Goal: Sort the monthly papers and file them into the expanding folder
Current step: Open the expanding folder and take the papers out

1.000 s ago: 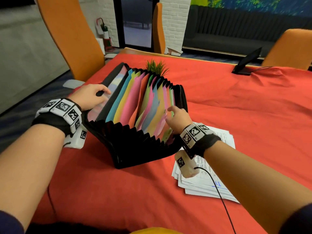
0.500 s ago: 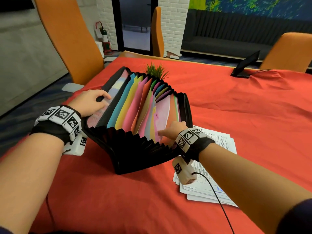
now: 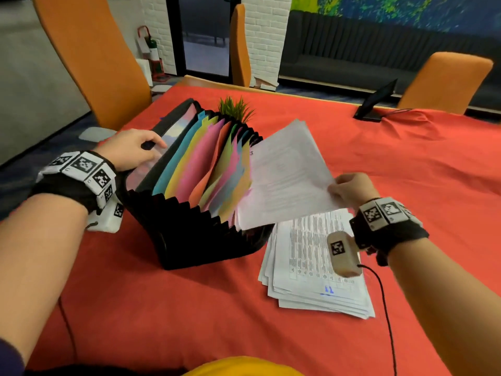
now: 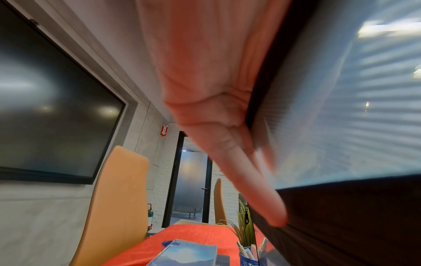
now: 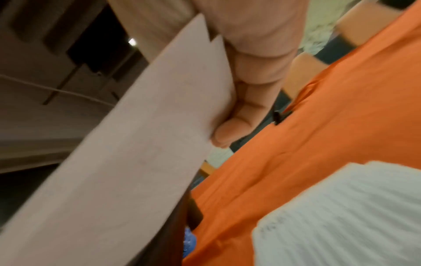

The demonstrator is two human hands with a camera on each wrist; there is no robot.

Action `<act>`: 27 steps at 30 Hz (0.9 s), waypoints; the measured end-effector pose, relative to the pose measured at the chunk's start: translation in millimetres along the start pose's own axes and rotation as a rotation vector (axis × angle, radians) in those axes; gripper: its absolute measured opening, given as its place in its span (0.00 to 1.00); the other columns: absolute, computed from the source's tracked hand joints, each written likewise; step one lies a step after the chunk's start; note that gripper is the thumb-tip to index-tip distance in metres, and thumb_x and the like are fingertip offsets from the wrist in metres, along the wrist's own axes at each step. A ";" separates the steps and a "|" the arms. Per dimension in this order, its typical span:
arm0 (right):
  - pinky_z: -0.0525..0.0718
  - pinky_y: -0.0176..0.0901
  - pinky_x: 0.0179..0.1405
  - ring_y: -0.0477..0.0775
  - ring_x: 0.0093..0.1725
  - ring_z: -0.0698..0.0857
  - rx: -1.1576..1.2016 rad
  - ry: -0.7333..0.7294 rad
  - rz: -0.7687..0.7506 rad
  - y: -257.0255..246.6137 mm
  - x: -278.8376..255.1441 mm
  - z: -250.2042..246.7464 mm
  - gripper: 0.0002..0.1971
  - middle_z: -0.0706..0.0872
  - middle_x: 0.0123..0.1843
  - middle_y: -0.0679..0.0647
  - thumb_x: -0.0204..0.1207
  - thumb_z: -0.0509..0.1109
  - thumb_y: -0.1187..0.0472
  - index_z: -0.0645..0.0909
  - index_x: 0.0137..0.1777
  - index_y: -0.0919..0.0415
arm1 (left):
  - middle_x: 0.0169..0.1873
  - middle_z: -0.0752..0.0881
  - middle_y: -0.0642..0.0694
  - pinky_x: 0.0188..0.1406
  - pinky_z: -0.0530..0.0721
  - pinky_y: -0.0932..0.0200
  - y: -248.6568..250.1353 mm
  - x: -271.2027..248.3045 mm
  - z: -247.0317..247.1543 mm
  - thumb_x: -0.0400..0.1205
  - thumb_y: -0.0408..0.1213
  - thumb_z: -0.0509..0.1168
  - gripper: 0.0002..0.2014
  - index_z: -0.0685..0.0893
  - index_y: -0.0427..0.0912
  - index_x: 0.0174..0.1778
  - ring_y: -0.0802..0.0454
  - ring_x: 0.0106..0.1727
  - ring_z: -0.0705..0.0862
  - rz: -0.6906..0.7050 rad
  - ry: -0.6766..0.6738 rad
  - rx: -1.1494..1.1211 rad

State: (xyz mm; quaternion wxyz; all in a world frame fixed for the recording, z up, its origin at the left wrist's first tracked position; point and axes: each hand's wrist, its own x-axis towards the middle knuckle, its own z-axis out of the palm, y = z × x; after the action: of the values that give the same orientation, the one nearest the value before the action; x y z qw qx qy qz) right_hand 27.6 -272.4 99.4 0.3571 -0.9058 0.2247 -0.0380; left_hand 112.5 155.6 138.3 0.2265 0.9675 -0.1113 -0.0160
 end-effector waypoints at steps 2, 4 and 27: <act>0.81 0.43 0.36 0.53 0.28 0.79 0.032 0.025 0.098 39.3 -0.4 -8.3 0.10 0.81 0.30 0.61 0.66 0.69 0.70 0.80 0.26 0.59 | 0.64 0.81 0.40 0.60 0.77 0.47 1.4 2.0 1.3 0.80 0.29 0.64 0.13 0.83 0.47 0.57 0.41 0.64 0.79 -0.002 0.006 0.009; 0.80 0.43 0.36 0.53 0.28 0.79 0.002 0.021 0.183 77.3 -5.5 -4.9 0.09 0.83 0.34 0.62 0.68 0.68 0.71 0.82 0.30 0.59 | 0.65 0.81 0.41 0.62 0.76 0.47 0.7 4.0 2.1 0.79 0.30 0.64 0.14 0.84 0.47 0.59 0.41 0.66 0.78 -0.015 0.020 0.029; 0.84 0.47 0.54 0.54 0.47 0.87 0.265 -0.118 -0.331 -56.8 -47.9 67.7 0.12 0.88 0.48 0.57 0.72 0.65 0.69 0.82 0.54 0.64 | 0.63 0.83 0.45 0.69 0.74 0.45 12.6 -8.4 8.9 0.78 0.35 0.67 0.11 0.83 0.53 0.55 0.45 0.66 0.78 0.028 0.017 -0.014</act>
State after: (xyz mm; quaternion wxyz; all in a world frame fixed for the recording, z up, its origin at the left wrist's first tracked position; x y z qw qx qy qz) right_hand 21.8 -172.4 91.3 0.4743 -0.8762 0.0450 -0.0723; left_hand 100.9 142.6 135.7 0.2345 0.9643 -0.1229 -0.0055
